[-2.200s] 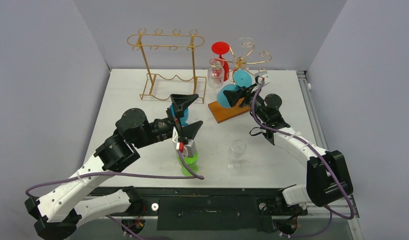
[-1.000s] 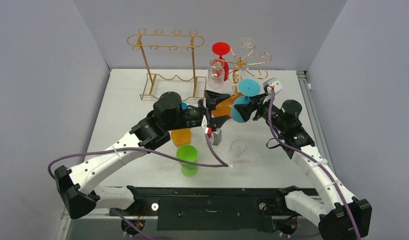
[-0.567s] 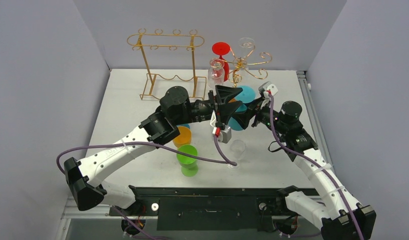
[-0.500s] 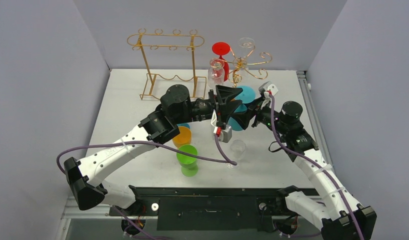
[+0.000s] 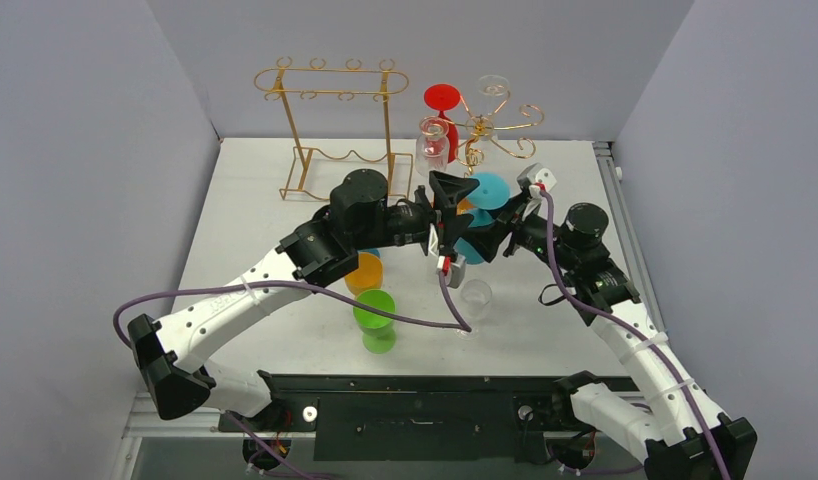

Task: Place the wine glass upside down on the wine glass rack
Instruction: Turn the wine glass upside down at the wine rack.

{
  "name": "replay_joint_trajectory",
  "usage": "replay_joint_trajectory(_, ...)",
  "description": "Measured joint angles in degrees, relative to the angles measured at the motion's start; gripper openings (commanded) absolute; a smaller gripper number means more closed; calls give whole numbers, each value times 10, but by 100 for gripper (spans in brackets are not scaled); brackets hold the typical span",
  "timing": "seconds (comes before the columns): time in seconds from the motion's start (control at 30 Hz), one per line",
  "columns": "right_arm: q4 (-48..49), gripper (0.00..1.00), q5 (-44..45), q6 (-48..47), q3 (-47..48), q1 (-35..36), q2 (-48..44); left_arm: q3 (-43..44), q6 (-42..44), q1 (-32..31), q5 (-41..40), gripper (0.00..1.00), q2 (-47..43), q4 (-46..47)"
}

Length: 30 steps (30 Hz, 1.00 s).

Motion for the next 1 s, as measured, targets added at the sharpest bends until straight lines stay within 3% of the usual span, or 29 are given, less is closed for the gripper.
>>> replay_joint_trajectory(0.13,0,40,-6,5,0,7,0,0,2,0,-20,44,8,11)
replay_joint_trajectory(0.3,0,39,-11,12,0,8,0,2,6,0,-41,16,26,9)
replay_joint_trajectory(0.37,-5,39,-13,16,0,8,1,6,16,0,-50,12,30,10)
replay_joint_trajectory(0.8,78,36,-13,67,-37,-20,-21,13,37,7,-97,10,30,16)
replay_joint_trajectory(1.0,128,36,-13,97,-61,-35,-37,2,43,9,-104,26,25,25)
